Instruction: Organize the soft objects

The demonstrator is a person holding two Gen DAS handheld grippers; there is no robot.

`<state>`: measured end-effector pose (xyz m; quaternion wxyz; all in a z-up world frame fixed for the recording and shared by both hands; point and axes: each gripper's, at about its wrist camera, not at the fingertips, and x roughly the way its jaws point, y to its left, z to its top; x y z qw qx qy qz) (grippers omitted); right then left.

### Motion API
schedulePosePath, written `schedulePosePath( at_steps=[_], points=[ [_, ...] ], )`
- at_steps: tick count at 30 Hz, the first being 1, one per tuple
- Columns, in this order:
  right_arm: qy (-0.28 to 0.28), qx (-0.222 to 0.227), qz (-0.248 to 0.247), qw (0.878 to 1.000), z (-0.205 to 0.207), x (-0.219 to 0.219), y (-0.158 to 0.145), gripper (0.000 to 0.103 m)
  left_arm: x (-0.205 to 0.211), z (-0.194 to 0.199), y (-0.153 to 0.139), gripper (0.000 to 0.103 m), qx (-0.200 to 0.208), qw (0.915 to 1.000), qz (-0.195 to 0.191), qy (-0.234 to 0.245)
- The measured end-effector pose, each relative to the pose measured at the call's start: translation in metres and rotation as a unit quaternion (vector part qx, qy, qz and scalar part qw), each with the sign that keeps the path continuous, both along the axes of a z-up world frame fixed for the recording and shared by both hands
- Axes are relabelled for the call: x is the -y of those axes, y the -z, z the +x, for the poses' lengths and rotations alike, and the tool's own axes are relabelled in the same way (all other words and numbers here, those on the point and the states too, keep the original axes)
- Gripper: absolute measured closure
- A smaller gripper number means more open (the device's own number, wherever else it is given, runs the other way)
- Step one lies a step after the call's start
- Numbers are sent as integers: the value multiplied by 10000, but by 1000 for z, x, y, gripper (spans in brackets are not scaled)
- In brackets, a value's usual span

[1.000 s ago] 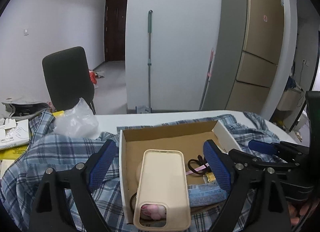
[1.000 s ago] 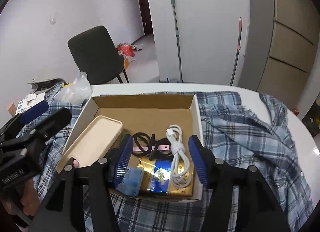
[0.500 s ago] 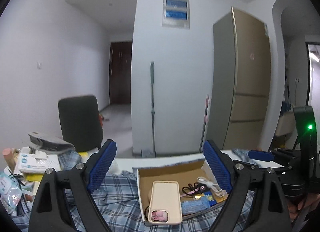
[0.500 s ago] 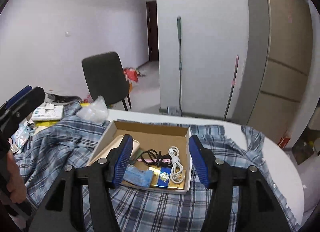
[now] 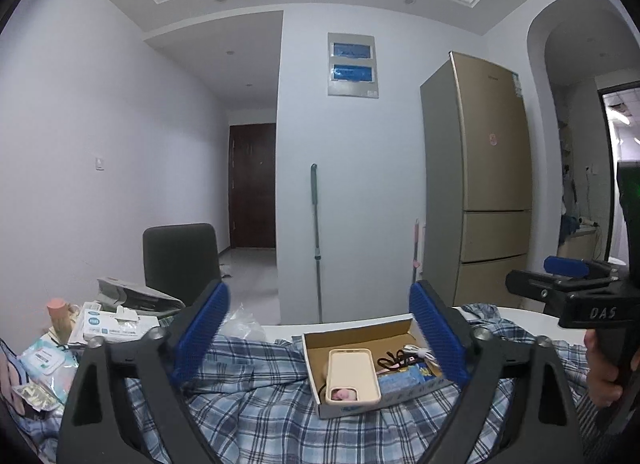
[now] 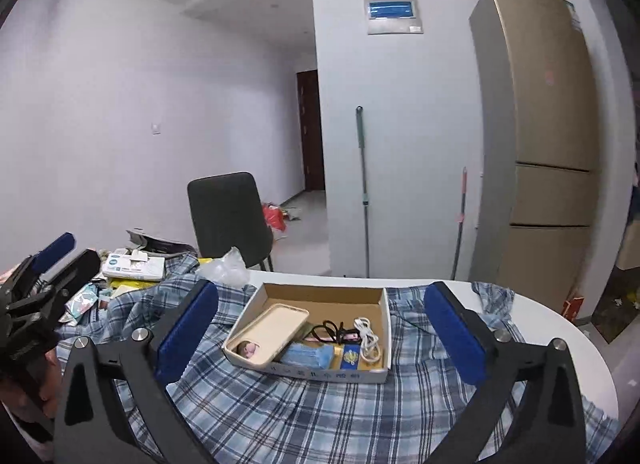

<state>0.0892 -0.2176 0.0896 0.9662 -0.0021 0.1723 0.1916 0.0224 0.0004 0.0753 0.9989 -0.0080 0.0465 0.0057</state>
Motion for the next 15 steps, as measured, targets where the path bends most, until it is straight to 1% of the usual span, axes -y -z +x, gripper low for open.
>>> schedulePosePath(
  at_steps=[1,3,5,8,11,12,15],
  points=[
    [69,66,16,10000,-5,0,4,0,0,-3,3,0,75,10000,21,13],
    [77,-1,-64,9999,-8,-4,14,0,2,-11,9,0,196,9998,73,-51],
    [144,37,-138,9998,-11,-6,22,0,3,-15,16,0,189,9998,38,-21],
    [236,321,-147,9991,-19,-6,33,0,4,-16,26,0,106,9999,-70,63],
    [290,653,-157,9973,-29,-3,42,0,5,-15,36,0,59,10000,-52,42],
    [273,698,-136,9971,-30,-2,44,0,5,-14,41,0,52,10000,-49,39],
    [208,577,-101,9981,-26,0,54,0,6,-11,52,0,-8,10000,10,15]
  ],
)
